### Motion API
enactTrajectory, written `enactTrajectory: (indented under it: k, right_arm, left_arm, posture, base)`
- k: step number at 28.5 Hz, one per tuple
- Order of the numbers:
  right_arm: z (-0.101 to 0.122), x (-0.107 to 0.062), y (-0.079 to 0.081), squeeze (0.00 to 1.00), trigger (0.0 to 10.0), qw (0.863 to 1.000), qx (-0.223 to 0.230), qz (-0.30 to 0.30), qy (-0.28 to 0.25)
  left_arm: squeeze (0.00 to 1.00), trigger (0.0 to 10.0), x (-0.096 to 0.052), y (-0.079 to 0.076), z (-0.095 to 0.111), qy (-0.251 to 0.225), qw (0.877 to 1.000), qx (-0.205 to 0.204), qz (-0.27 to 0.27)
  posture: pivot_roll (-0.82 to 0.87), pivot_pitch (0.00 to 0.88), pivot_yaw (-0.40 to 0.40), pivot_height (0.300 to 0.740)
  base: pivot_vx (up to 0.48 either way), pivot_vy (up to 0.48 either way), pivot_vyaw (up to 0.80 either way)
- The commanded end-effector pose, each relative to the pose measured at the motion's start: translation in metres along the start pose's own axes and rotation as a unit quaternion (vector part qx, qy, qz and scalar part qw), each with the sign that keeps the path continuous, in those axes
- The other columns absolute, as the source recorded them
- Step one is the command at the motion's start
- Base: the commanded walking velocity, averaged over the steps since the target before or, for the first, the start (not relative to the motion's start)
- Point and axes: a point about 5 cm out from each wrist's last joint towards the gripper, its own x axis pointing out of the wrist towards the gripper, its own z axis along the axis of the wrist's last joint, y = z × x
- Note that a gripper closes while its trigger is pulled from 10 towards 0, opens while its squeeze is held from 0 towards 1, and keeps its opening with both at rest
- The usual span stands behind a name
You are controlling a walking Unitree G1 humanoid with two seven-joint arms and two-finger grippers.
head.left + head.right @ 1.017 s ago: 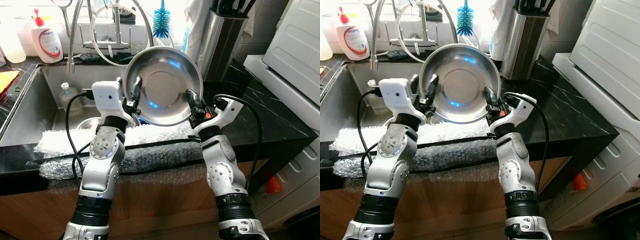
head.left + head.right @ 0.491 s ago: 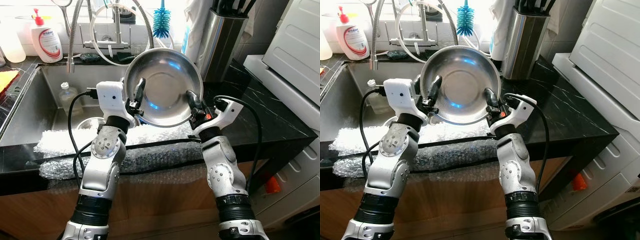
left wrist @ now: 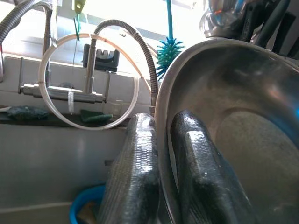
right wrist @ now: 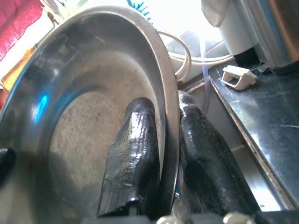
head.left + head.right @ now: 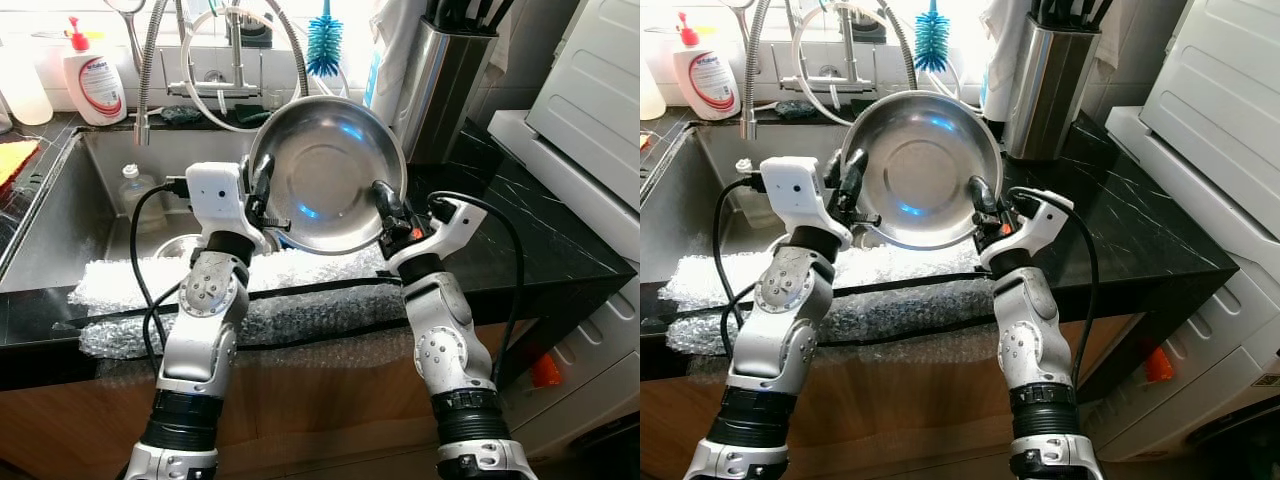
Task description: Kitchen organization
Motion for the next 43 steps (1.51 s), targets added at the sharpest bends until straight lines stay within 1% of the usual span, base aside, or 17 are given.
enactTrajectory:
  k: [1, 9, 10, 11, 12, 22, 23, 24, 30, 35, 36, 37, 38, 39, 40, 41, 43]
  right_arm:
    - [0.002, 0.004, 0.012, 0.00, 10.0, 0.999, -0.007, 0.031, 0.002]
    - [0.000, 0.005, 0.014, 0.00, 10.0, 0.999, -0.017, 0.040, 0.009]
    - [0.000, 0.005, 0.014, 0.17, 10.0, 0.999, -0.020, 0.040, 0.009]
    - [0.000, 0.005, 0.014, 0.63, 10.0, 0.999, -0.022, 0.038, 0.009]
    - [0.000, 0.005, 0.014, 1.00, 10.0, 0.999, -0.018, 0.037, 0.009]
    - [0.001, 0.005, 0.014, 1.00, 10.0, 0.999, -0.017, 0.041, 0.007]
    - [0.001, 0.005, 0.015, 0.83, 10.0, 0.999, -0.015, 0.042, 0.006]
    - [0.001, 0.004, 0.015, 0.00, 10.0, 0.999, -0.014, 0.043, 0.005]
    - [0.002, 0.004, 0.015, 0.00, 10.0, 0.999, -0.017, 0.042, 0.003]
    - [0.006, 0.004, 0.013, 0.00, 10.0, 0.999, -0.038, 0.033, -0.002]
    - [0.010, 0.004, 0.011, 0.00, 10.0, 0.996, -0.081, 0.020, -0.007]
    - [0.011, 0.003, 0.010, 0.00, 10.0, 0.995, -0.098, 0.013, -0.010]
    - [0.015, 0.002, 0.008, 0.00, 10.0, 0.990, -0.137, -0.001, -0.018]
    - [0.017, 0.002, 0.008, 0.00, 10.0, 0.989, -0.147, -0.004, -0.020]
    - [0.019, 0.001, 0.006, 0.00, 10.0, 0.983, -0.180, -0.008, -0.021]
    - [0.025, -0.003, 0.003, 0.00, 10.0, 0.973, -0.230, -0.017, -0.027]
    - [0.029, -0.006, 0.001, 0.00, 10.0, 0.967, -0.252, -0.020, -0.033]
  left_arm:
    - [0.00, 0.0, 0.003, -0.010, -0.002, 0.009, 1.000, 0.003, -0.028]
    - [0.00, 0.0, 0.003, -0.007, -0.001, 0.007, 1.000, -0.008, -0.019]
    - [0.00, 0.0, 0.003, -0.005, 0.000, 0.004, 1.000, -0.017, -0.011]
    - [0.00, 0.0, 0.004, -0.004, 0.002, 0.001, 1.000, -0.024, -0.004]
    - [0.00, 0.0, 0.004, -0.002, 0.003, -0.003, 0.999, -0.032, 0.003]
    - [0.00, 0.0, 0.007, 0.018, 0.016, -0.041, 0.991, -0.096, 0.079]
    - [0.00, 0.0, 0.007, 0.020, 0.017, -0.045, 0.990, -0.099, 0.085]
    - [0.00, 0.0, 0.006, 0.021, 0.019, -0.050, 0.989, -0.101, 0.095]
    - [0.00, 0.0, 0.005, 0.031, 0.024, -0.069, 0.981, -0.106, 0.146]
    - [0.00, 0.0, 0.004, 0.039, 0.029, -0.086, 0.978, -0.067, 0.176]
    - [0.00, 0.0, 0.004, 0.046, 0.030, -0.085, 0.979, -0.025, 0.183]
    - [0.00, 0.0, 0.004, 0.049, 0.030, -0.084, 0.979, -0.002, 0.184]
    - [0.00, 0.0, 0.004, 0.058, 0.032, -0.089, 0.978, 0.049, 0.184]
    - [0.00, 0.0, 0.004, 0.060, 0.032, -0.090, 0.977, 0.059, 0.185]
    - [0.00, 0.0, 0.003, 0.069, 0.032, -0.088, 0.975, 0.066, 0.195]
    - [0.00, 0.0, 0.000, 0.085, 0.033, -0.086, 0.969, 0.081, 0.218]
    - [0.00, 0.0, -0.001, 0.093, 0.035, -0.086, 0.965, 0.095, 0.227]
  posture:
    - [0.03, 0.000, -0.109, 0.740]
    - [0.03, 0.000, -0.110, 0.740]
    - [0.03, 0.000, -0.110, 0.740]
    - [0.03, 0.000, -0.110, 0.740]
    - [0.03, 0.000, -0.110, 0.740]
    - [0.03, 0.000, -0.111, 0.740]
    - [0.03, 0.000, -0.112, 0.740]
    - [0.03, 0.000, -0.113, 0.740]
    - [0.02, 0.000, -0.114, 0.740]
    - [0.02, 0.000, -0.114, 0.740]
    - [0.02, 0.000, -0.113, 0.740]
    - [0.02, 0.000, -0.113, 0.740]
    - [0.01, 0.000, -0.113, 0.740]
    - [0.01, 0.000, -0.113, 0.740]
    - [0.01, 0.000, -0.110, 0.740]
    - [0.01, 0.000, -0.108, 0.740]
    - [0.01, 0.000, -0.108, 0.740]
  base:
    - [0.000, 0.000, 0.00]
    - [0.000, 0.000, 0.00]
    - [0.000, 0.000, 0.00]
    - [0.000, 0.000, 0.00]
    - [0.000, 0.000, 0.00]
    - [0.000, 0.000, 0.00]
    - [0.000, 0.000, 0.00]
    - [0.000, 0.000, 0.00]
    - [0.000, 0.000, 0.00]
    - [0.000, 0.000, 0.00]
    - [0.000, 0.000, 0.00]
    - [0.000, 0.000, 0.00]
    - [0.000, 0.000, 0.00]
    - [0.000, 0.000, 0.00]
    - [0.000, 0.000, 0.00]
    - [0.000, 0.000, 0.00]
    - [0.000, 0.000, 0.00]
